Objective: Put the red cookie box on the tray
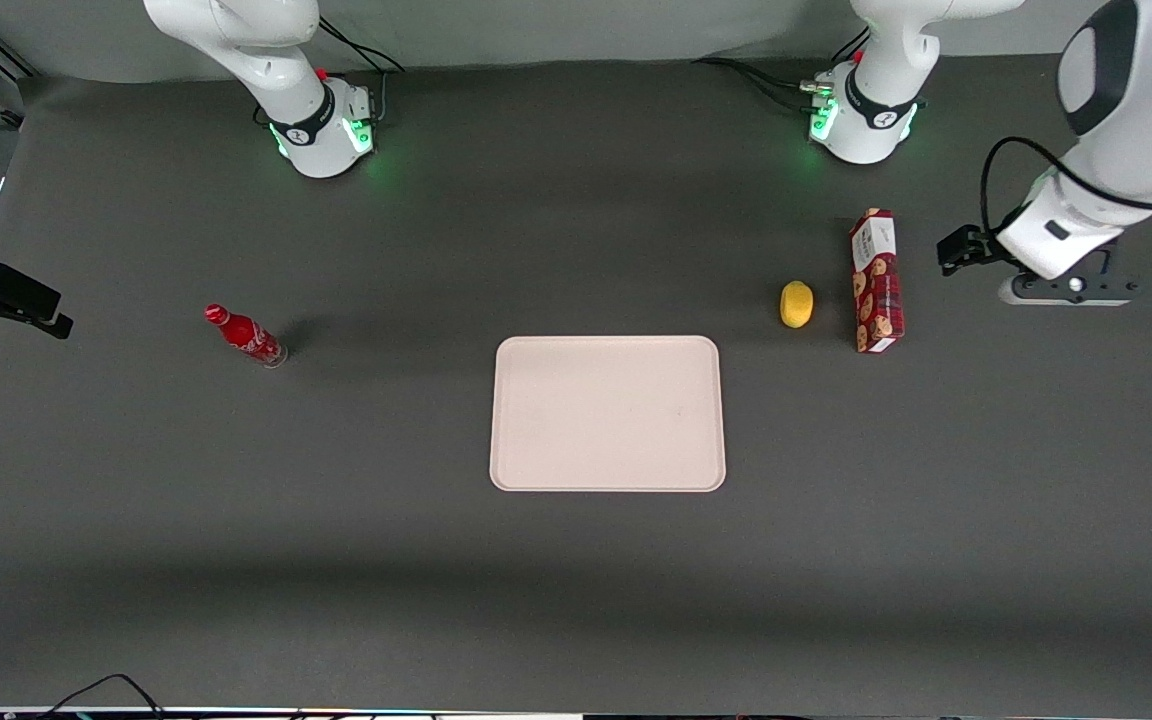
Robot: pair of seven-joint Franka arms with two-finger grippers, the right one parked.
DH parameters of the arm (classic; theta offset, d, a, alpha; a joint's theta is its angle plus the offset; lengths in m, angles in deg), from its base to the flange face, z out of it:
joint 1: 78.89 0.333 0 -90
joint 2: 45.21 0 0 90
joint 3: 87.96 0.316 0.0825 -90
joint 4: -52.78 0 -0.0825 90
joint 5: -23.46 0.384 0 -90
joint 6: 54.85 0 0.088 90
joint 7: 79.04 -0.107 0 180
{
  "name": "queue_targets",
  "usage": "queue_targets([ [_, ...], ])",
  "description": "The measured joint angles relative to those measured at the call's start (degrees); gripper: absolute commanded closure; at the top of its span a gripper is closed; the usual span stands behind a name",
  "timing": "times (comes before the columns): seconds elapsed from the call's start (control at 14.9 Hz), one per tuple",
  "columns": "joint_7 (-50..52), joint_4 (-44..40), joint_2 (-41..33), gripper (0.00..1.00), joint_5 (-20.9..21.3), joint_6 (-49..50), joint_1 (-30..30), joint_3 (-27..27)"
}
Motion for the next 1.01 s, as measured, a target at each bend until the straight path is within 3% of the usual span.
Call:
queue_targets([
  [0.47, 0.0, 24.2, -2.7, 0.0, 0.0, -26.9, 0.0, 0.1],
  [1.01, 0.0, 31.2, 4.6, 0.0, 0.0, -40.8, -0.3, 0.0],
])
